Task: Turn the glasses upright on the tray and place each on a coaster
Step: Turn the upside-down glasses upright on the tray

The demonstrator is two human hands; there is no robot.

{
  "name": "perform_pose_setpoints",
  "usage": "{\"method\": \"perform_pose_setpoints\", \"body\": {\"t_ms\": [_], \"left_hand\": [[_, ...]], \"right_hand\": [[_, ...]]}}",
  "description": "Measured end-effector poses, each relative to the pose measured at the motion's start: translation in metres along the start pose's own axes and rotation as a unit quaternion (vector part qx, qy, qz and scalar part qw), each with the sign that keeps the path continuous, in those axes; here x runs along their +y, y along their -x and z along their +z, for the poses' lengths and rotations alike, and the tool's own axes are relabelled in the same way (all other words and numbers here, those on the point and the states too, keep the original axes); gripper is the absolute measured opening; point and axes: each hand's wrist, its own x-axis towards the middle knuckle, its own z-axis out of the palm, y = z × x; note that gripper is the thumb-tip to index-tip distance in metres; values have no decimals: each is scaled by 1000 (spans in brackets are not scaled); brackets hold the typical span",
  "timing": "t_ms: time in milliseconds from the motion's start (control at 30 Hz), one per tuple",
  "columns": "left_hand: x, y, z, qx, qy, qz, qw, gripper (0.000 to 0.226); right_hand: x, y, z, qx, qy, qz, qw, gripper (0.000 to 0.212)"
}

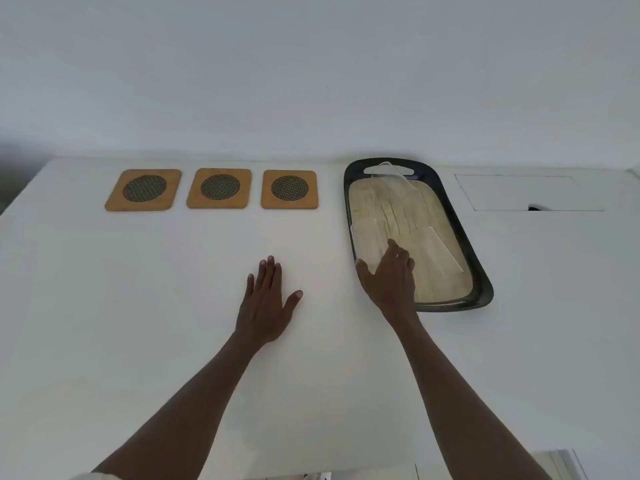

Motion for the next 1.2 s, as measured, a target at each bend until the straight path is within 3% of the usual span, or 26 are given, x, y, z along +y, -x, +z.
{"method": "perform_pose_setpoints", "body": {"t_ms": [333,833,1200], "left_hand": [[-6,-1,10,19,-52,1,998,89],[-5,-1,9,25,-44,1,999,86],[-3,0,6,27,-41,0,999,90]], "right_hand": [[-9,-7,9,-6,-21,21,1000,77],[-7,-5,13,28,-94,39,994,70],[2,-20,-63,108,-195,-21,974,63]]}}
